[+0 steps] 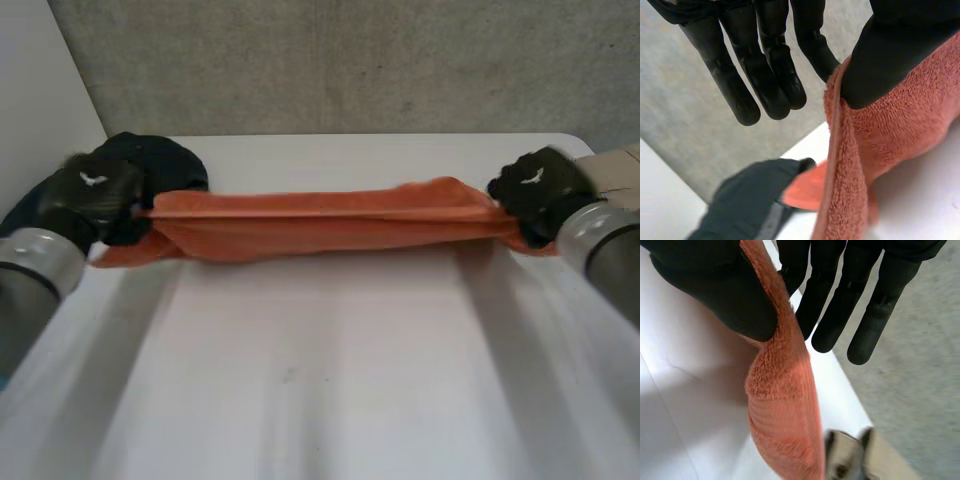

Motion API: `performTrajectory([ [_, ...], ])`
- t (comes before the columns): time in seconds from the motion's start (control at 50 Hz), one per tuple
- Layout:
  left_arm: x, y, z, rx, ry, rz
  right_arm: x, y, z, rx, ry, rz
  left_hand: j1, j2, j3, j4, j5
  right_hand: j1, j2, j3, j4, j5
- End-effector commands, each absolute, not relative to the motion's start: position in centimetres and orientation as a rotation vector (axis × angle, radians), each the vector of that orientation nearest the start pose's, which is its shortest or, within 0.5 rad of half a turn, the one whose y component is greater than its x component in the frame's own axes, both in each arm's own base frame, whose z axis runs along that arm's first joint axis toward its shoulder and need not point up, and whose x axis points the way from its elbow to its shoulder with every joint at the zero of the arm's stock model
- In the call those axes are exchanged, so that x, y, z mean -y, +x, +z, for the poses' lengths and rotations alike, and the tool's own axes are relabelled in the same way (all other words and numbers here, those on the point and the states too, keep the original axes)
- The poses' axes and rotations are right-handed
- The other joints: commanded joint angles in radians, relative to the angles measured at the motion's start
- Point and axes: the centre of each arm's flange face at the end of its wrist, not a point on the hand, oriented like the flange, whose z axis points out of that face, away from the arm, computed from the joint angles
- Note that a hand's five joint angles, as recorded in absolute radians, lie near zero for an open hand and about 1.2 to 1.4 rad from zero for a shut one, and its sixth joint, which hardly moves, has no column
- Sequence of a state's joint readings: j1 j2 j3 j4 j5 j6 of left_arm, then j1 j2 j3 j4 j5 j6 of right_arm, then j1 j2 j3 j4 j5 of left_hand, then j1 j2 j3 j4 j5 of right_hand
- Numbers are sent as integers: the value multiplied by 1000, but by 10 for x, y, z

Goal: Fold the laundry.

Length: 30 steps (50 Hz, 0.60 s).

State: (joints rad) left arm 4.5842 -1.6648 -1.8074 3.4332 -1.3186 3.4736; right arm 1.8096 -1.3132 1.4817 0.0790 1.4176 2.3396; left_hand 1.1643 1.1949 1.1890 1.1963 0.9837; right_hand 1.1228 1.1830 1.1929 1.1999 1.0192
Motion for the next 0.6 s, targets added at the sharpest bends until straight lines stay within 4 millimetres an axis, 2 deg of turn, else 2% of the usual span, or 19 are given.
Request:
performTrajectory([
  [0.02,236,-171,288,-2048,816,-2144,264,201,313,-2207,-1625,-2177,232,201,207,200,238,273,213,203,196,203],
  [0.06,224,-169,297,-2000,866,-2116,261,200,321,-2208,-1626,-2183,232,201,207,200,238,273,213,203,196,203],
  [0.12,218,-170,299,-1964,919,-2101,258,199,326,-2225,-1633,-2138,232,201,207,200,238,273,213,203,196,203],
  [0.14,220,-171,294,-1973,936,-2085,258,199,325,-2232,-1638,-2120,232,201,207,200,238,273,213,203,196,203],
  [0.18,226,-172,285,-2007,952,-2055,266,201,310,-2271,-1657,-2021,232,201,207,200,238,273,213,203,196,203],
  [0.26,259,-173,239,-2185,985,-1902,294,206,275,-2354,-1688,-1859,232,201,207,200,238,273,213,203,196,203],
  [0.32,279,-177,222,-2217,1009,-1870,317,210,258,-2393,-1686,-1809,232,201,207,200,238,273,213,203,196,203],
  [0.34,296,-180,211,-2210,1025,-1860,323,211,255,-2403,-1685,-1810,232,201,207,200,238,273,213,203,196,203],
  [0.4,324,-188,205,-2121,1056,-1876,350,215,253,-2421,-1648,-1875,232,201,207,200,238,273,213,203,196,203],
  [0.42,340,-199,210,-2015,1085,-1920,357,217,255,-2419,-1627,-1914,232,201,207,200,238,273,213,203,196,203],
  [0.44,349,-206,216,-1949,1092,-1956,365,218,259,-2412,-1601,-1956,232,201,207,200,238,273,213,203,196,203],
  [0.46,356,-213,224,-1884,1091,-2000,381,223,268,-2380,-1517,-2074,232,201,207,200,238,273,213,203,196,203],
  [0.48,365,-220,236,-1806,1074,-2053,388,226,276,-2347,-1458,-2150,232,201,207,200,238,273,213,203,196,203],
  [0.5,379,-228,254,-1691,1043,-2141,396,230,284,-2307,-1389,-2228,232,201,207,200,238,273,213,203,196,203],
  [0.52,385,-233,264,-1630,1027,-2194,402,234,294,-2253,-1309,-2315,232,201,207,200,238,273,213,203,196,203],
  [0.54,391,-236,274,-1562,1003,-2246,414,238,315,-2129,-1142,-2477,232,201,207,200,238,273,213,203,196,203],
  [0.56,398,-238,287,-1484,966,-2300,419,240,327,-2054,-1056,-2553,232,201,207,200,238,273,213,203,196,203],
  [0.58,409,-240,313,-1327,871,-2408,423,241,338,-1982,-972,-2618,232,201,207,200,238,273,213,203,196,203],
  [0.6,412,-240,326,-1243,823,-2466,426,241,348,-1911,-898,-2677,232,201,207,200,238,273,213,203,196,203],
])
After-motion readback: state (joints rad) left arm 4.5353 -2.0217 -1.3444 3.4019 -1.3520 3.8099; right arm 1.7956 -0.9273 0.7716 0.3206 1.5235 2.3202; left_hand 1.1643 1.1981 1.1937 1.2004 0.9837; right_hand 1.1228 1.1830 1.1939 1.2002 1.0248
